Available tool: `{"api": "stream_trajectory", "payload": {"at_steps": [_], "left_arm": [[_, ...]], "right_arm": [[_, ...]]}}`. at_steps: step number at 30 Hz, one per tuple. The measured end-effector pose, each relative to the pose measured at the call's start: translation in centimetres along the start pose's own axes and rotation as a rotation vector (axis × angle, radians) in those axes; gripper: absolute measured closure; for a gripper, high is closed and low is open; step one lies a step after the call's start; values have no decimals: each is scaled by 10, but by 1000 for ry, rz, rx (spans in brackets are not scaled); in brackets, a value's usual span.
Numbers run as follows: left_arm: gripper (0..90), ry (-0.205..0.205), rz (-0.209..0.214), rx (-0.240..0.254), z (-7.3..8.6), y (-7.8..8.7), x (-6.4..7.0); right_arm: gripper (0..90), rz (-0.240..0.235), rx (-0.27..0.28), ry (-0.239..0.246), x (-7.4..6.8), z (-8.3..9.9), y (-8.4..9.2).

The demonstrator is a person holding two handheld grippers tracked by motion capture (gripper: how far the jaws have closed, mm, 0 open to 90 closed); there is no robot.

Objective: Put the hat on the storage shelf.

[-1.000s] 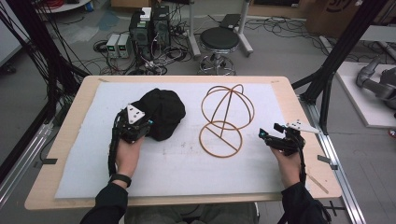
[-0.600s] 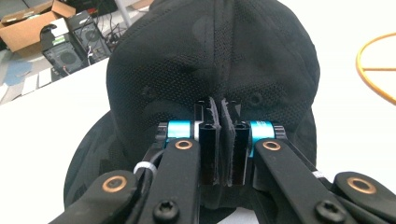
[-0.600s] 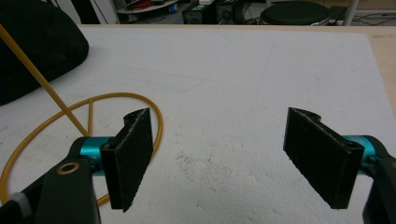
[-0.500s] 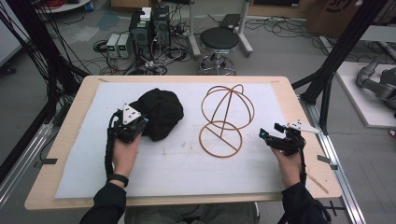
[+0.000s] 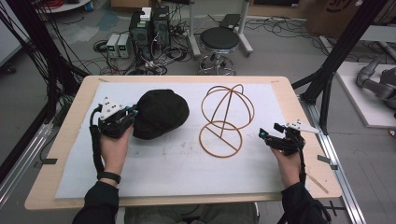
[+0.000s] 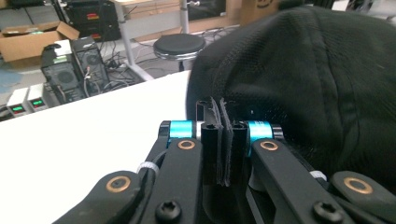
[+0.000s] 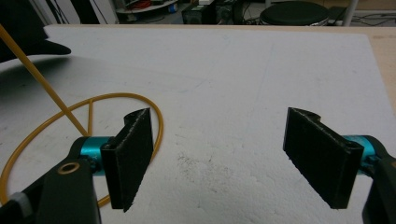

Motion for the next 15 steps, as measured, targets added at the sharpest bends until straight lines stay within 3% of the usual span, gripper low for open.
{"api": "stream_trajectory", "payload": {"at_steps": [15], "left_arm": [[879, 73, 5, 71, -42, 14, 0]], "right_arm": [[239, -1, 6, -5, 0, 0, 1]]}}
Point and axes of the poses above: each handheld gripper's, and its own axes: y roughly backward along the jaws, z roughly out of its underside, x roughly to its right, the point moved 2 cm from there along -y, roughly forward along the jaws, and after that the axes turned 5 degrees about -x, right-handed, at the moved point
